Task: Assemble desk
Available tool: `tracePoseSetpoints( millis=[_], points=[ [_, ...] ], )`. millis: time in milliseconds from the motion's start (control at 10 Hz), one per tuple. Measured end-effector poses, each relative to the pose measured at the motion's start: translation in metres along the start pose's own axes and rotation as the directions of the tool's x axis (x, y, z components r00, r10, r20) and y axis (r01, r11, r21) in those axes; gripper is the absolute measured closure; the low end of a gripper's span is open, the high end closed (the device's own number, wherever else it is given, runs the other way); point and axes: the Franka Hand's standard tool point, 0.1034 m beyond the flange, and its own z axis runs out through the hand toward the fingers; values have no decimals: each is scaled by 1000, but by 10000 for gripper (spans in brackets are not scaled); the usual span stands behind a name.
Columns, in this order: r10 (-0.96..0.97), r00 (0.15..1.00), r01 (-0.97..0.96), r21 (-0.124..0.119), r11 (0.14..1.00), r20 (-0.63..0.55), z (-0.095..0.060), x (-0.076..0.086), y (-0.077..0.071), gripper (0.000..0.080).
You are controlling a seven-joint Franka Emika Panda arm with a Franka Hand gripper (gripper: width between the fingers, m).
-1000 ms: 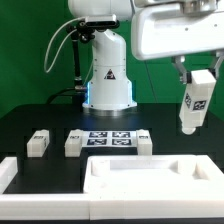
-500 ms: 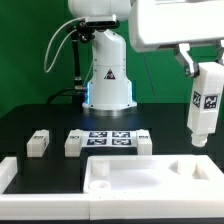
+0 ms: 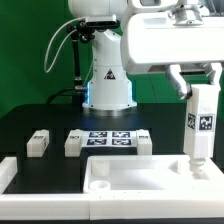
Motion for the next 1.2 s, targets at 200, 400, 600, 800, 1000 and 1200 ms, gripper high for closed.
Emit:
tracePoseSetpoints(
  millis=[200,400,600,800,1000,1200],
  points=[
    [0,998,-1,17,1000,56,4,-10,-7,511],
    [0,997,-1,20,1000,74,5,-15,-6,511],
    [-4,996,2,27,1000,84,13,-21,-12,511],
    [-6,997,3,31,1000,83,17,-19,-15,511],
    [-6,997,4,31,1000,77,18,-18,-15,511],
    [-5,997,2,31,1000,81,23,-23,-15,511]
  ],
)
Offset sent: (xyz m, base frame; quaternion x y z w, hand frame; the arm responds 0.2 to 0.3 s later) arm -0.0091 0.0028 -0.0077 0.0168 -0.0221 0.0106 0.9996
